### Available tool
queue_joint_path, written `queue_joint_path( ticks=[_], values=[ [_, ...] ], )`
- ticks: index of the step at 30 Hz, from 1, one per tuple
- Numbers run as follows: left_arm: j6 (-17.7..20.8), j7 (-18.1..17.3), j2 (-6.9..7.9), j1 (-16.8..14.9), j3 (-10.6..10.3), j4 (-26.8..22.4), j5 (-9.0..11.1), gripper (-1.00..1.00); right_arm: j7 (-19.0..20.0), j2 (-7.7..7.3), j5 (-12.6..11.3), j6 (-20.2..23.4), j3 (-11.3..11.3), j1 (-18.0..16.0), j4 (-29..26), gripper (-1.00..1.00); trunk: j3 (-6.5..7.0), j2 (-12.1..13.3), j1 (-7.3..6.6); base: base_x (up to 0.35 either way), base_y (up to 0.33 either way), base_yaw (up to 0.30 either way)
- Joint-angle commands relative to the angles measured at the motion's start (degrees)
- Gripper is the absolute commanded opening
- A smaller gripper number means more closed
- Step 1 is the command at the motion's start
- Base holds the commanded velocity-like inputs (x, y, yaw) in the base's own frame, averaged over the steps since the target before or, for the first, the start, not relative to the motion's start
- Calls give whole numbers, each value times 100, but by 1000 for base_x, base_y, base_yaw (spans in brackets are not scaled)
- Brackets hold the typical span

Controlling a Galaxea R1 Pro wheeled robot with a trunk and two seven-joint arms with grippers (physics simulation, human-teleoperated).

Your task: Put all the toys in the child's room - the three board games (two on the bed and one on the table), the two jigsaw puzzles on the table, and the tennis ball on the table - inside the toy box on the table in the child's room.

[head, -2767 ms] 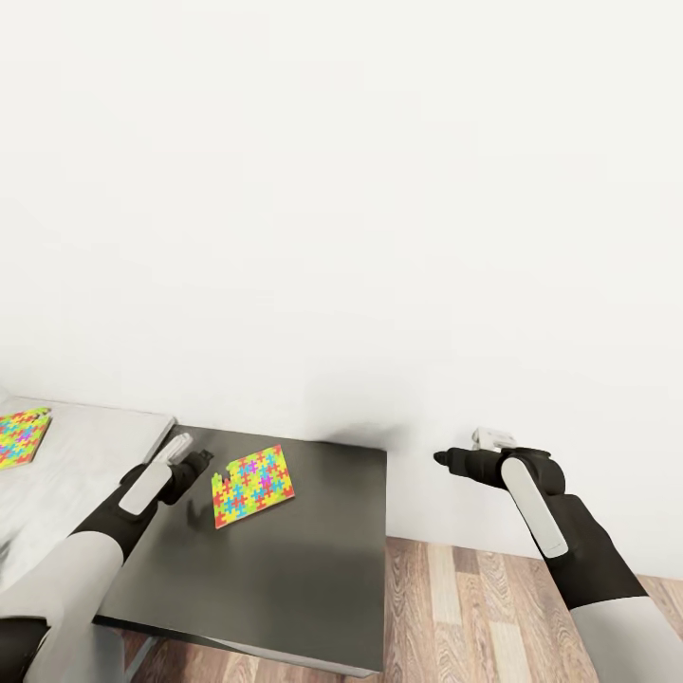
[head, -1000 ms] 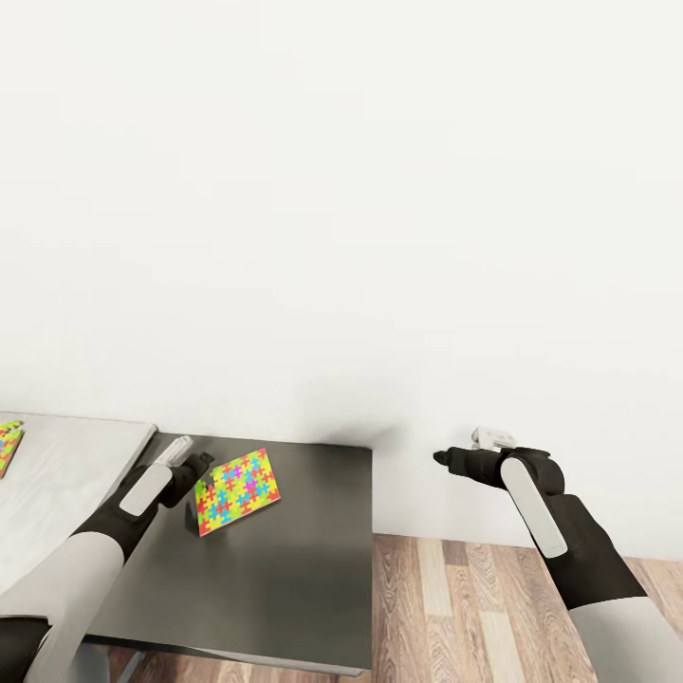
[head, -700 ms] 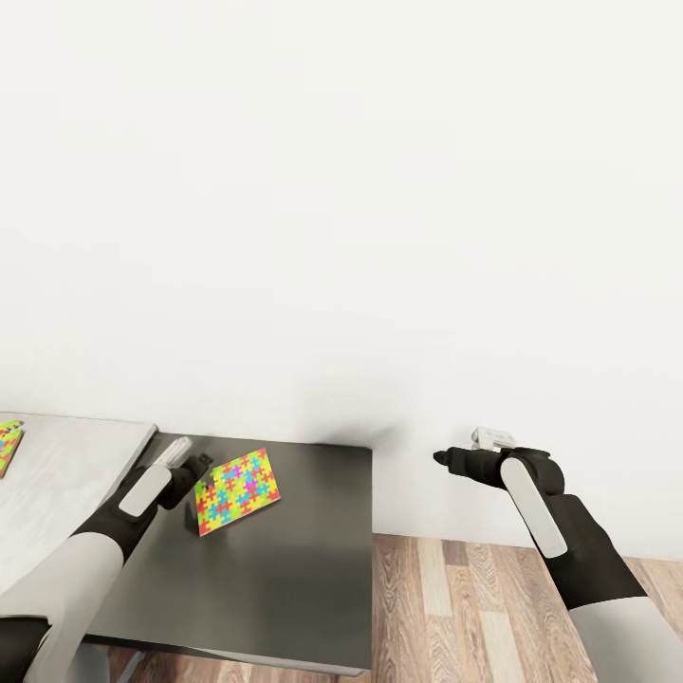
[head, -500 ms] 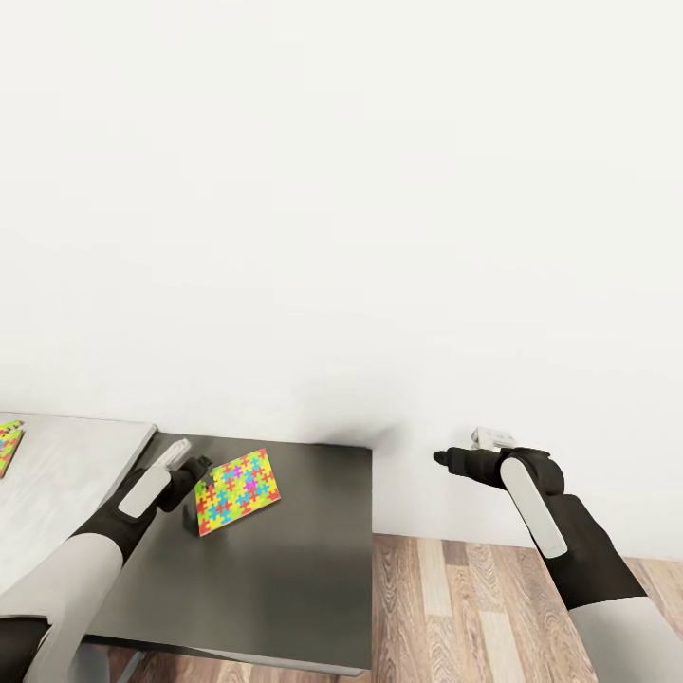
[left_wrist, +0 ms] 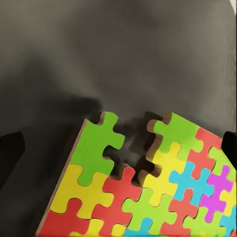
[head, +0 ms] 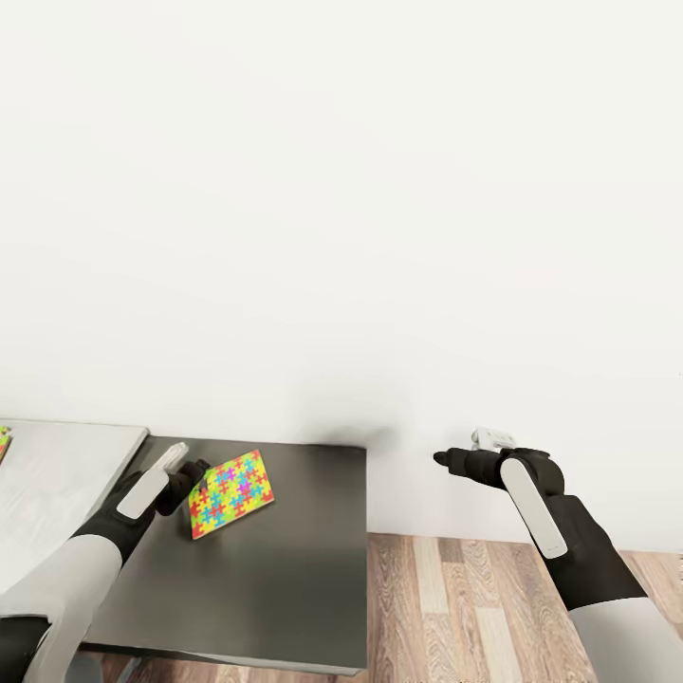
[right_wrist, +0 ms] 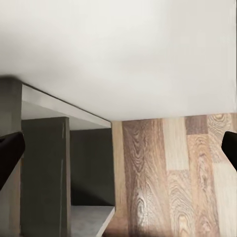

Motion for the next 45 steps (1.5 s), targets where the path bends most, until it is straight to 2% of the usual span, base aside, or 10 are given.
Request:
queue_joint_path(
  ticks=[1, 17, 36, 45],
  values=[
    [10, 47, 6, -1, -28, -14, 49, 100, -60, -5, -56, 11, 14, -7, -5, 100, -11, -11, 3, 0, 0, -180],
    [10, 37, -2, -1, -10, -4, 59, 100, -59, -5, -55, 8, 14, -6, -5, 100, -11, -11, 3, 0, 0, -226],
    [16, 12, 5, -3, -9, -4, 76, 100, -67, 11, -56, 5, 19, -6, -5, 100, -11, -11, 3, 0, 0, -52],
    [21, 12, 7, -4, -6, -6, 76, 100, -67, 12, -57, 5, 29, -6, -5, 100, -11, -11, 3, 0, 0, -202]
  ],
)
